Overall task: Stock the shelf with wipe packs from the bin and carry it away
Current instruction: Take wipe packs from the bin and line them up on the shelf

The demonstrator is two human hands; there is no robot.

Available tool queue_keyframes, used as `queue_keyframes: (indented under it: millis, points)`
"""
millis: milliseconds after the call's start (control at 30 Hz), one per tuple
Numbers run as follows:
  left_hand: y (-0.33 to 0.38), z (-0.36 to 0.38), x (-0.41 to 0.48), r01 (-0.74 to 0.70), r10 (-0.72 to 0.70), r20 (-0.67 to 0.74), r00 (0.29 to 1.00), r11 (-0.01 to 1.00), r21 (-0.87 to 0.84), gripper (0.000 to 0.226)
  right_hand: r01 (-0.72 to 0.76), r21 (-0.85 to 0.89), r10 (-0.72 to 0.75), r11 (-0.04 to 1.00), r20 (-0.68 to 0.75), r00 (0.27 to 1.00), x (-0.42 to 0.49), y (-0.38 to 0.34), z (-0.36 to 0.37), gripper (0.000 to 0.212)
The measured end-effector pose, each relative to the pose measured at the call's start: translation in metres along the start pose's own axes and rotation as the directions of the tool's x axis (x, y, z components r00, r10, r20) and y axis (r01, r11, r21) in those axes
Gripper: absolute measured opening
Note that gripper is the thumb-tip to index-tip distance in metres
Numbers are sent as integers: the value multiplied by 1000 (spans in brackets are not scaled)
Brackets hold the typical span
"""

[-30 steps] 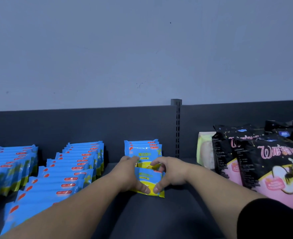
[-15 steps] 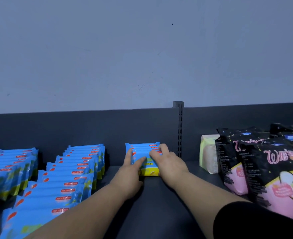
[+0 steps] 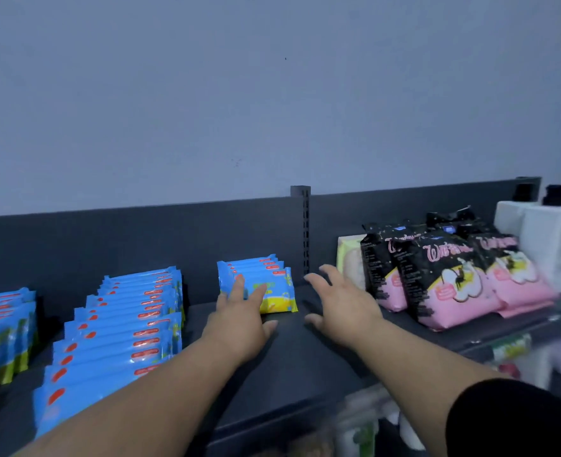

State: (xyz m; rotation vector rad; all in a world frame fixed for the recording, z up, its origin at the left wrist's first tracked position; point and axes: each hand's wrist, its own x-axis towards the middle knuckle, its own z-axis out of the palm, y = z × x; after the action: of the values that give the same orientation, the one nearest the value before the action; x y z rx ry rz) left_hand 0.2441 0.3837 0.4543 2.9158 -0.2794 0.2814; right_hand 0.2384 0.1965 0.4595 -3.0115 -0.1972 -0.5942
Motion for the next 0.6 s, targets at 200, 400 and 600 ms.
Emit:
queue_keyframes:
  millis: [200, 400, 600]
  points:
    - [16, -7, -44, -148, 148, 8, 989, 989, 3, 71, -170, -36, 167, 985, -76, 983, -81, -10, -22, 66]
    - [62, -3, -96, -351, 351, -40, 936, 936, 4, 69, -345, -96, 336, 934, -98, 937, -174, -2, -41, 69]
    - [112, 15, -143, -499, 500, -25, 866, 866, 28, 68, -487, -122, 479, 865, -85, 873, -248, 21, -60, 67]
